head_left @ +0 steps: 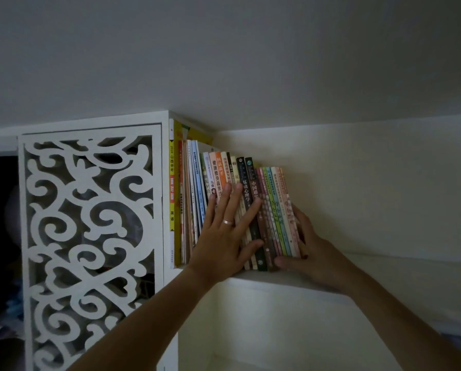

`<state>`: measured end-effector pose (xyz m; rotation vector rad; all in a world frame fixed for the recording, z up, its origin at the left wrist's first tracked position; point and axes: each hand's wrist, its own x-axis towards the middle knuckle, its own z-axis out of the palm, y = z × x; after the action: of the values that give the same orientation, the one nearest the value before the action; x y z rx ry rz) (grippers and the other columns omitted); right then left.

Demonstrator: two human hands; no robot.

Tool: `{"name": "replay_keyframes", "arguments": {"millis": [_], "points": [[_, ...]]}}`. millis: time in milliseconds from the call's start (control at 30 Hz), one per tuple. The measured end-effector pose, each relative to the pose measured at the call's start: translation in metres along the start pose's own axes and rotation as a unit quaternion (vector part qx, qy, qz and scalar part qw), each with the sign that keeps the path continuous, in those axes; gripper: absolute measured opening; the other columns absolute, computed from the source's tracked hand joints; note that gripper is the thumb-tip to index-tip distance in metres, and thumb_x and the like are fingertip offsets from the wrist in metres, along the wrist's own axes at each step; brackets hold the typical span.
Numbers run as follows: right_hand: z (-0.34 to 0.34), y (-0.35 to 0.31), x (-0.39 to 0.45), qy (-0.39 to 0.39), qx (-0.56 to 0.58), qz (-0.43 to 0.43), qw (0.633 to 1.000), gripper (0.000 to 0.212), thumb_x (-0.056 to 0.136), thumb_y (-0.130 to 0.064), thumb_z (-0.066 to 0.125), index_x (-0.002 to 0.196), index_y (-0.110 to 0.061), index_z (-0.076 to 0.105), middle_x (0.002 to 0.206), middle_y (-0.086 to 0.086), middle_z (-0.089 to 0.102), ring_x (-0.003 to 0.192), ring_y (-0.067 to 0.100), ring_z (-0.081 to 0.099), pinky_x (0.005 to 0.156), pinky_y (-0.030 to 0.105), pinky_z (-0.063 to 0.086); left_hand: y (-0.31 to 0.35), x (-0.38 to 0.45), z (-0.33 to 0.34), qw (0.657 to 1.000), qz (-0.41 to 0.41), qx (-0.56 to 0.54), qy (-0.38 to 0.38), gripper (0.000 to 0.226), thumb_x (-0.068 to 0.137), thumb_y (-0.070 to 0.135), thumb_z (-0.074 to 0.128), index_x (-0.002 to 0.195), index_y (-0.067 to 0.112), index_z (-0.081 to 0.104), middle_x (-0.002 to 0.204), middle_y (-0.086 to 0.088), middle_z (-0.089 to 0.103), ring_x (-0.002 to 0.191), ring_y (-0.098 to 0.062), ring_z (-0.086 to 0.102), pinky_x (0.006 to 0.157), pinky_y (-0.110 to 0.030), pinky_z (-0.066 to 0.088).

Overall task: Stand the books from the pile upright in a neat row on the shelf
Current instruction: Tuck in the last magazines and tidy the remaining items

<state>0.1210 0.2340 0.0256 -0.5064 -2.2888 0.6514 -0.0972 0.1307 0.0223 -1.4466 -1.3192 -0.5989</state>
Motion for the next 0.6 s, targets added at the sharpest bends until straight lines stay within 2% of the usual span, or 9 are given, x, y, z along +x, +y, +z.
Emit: {"name": "replay_keyframes", "arguments": {"millis": [67, 167, 267, 367, 400, 433, 467, 500, 600], "points": [[-0.005, 0.005, -0.002, 0.013, -0.046, 0.021, 0.999, 0.120, 0.071, -0.057, 0.086, 0.159, -0.046, 0.004, 0.157, -0.016, 0.041, 0.131, 0.008, 0.051, 0.102, 0.026, 0.043, -0.008, -0.002, 0.000, 1.000, 0.024, 0.000, -0.007, 0.074, 0.103, 0.058, 0.040, 0.163, 0.017, 0.025, 0.172, -0.018, 0.003, 0.160, -0.039, 0.002, 0.124, -0.065, 0.017], [0.000, 0.005, -0.001, 0.022, -0.059, 0.047, 0.997, 0.119, 0.069, -0.060, 0.085, 0.160, -0.038, 0.011, 0.153, -0.008, 0.049, 0.128, 0.015, 0.058, 0.106, 0.035, 0.047, -0.023, -0.007, -0.002, 0.998, 0.060, 0.000, -0.006, 0.070, 0.104, 0.055, 0.040, 0.161, 0.017, 0.031, 0.173, -0.015, 0.010, 0.160, -0.037, 0.006, 0.126, -0.062, 0.015], [-0.003, 0.003, -0.002, -0.001, -0.032, 0.049, 0.998, 0.115, 0.072, -0.060, 0.082, 0.160, -0.040, 0.011, 0.147, -0.015, 0.050, 0.124, 0.010, 0.056, 0.106, 0.036, 0.046, -0.027, -0.009, -0.004, 0.998, 0.066, -0.022, 0.003, 0.068, 0.104, 0.052, 0.042, 0.161, 0.017, 0.033, 0.172, -0.014, 0.011, 0.160, -0.035, 0.007, 0.128, -0.059, 0.011], [-0.007, 0.001, -0.005, -0.024, 0.037, 0.053, 0.998, 0.092, 0.084, -0.061, 0.067, 0.158, -0.049, 0.014, 0.144, -0.021, 0.048, 0.126, 0.006, 0.053, 0.109, 0.037, 0.045, -0.024, -0.013, -0.004, 0.998, 0.010, -0.048, 0.036, 0.064, 0.104, 0.046, 0.041, 0.160, 0.017, 0.034, 0.172, -0.015, 0.011, 0.160, -0.034, 0.007, 0.128, -0.059, 0.008], [-0.007, 0.001, -0.004, -0.011, 0.042, 0.059, 0.997, 0.084, 0.088, -0.058, 0.064, 0.158, -0.050, 0.018, 0.145, -0.019, 0.050, 0.124, 0.005, 0.054, 0.104, 0.031, 0.047, -0.023, -0.016, -0.004, 0.997, -0.027, -0.045, 0.051, 0.063, 0.104, 0.044, 0.040, 0.161, 0.017, 0.034, 0.173, -0.015, 0.010, 0.160, -0.034, 0.006, 0.128, -0.060, 0.007], [-0.007, 0.002, -0.004, 0.008, 0.032, 0.061, 0.998, 0.080, 0.091, -0.055, 0.063, 0.158, -0.048, 0.020, 0.146, -0.016, 0.052, 0.119, 0.003, 0.055, 0.095, 0.019, 0.048, -0.022, -0.017, -0.004, 0.995, -0.066, -0.040, 0.064, 0.063, 0.104, 0.043, 0.039, 0.161, 0.017, 0.033, 0.173, -0.014, 0.009, 0.160, -0.034, 0.005, 0.128, -0.060, 0.006], [-0.007, 0.003, -0.003, 0.025, 0.015, 0.060, 0.998, 0.078, 0.092, -0.053, 0.064, 0.158, -0.047, 0.023, 0.147, -0.014, 0.053, 0.113, 0.000, 0.056, 0.084, 0.008, 0.044, -0.021, -0.017, -0.004, 0.991, -0.102, -0.036, 0.074, 0.064, 0.105, 0.043, 0.038, 0.162, 0.015, 0.031, 0.173, -0.014, 0.007, 0.160, -0.034, 0.004, 0.128, -0.060, 0.005], [-0.007, 0.005, -0.003, 0.038, 0.002, 0.061, 0.997, 0.078, 0.091, -0.054, 0.065, 0.158, -0.046, 0.025, 0.146, -0.013, 0.055, 0.108, -0.002, 0.056, 0.075, 0.002, 0.042, -0.020, -0.016, -0.005, 0.988, -0.127, -0.038, 0.079, 0.065, 0.105, 0.043, 0.037, 0.162, 0.014, 0.029, 0.173, -0.013, 0.006, 0.160, -0.034, 0.003, 0.128, -0.061, 0.006], [-0.008, 0.007, -0.003, 0.052, 0.001, 0.059, 0.997, 0.082, 0.083, -0.061, 0.067, 0.155, -0.048, 0.030, 0.140, -0.015, 0.059, 0.099, -0.007, 0.058, 0.069, 0.001, 0.043, -0.019, -0.017, -0.007, 0.985, -0.132, -0.077, 0.082, 0.070, 0.103, 0.044, 0.042, 0.163, 0.011, 0.026, 0.173, -0.013, 0.004, 0.160, -0.034, 0.002, 0.126, -0.064, 0.010]]}}
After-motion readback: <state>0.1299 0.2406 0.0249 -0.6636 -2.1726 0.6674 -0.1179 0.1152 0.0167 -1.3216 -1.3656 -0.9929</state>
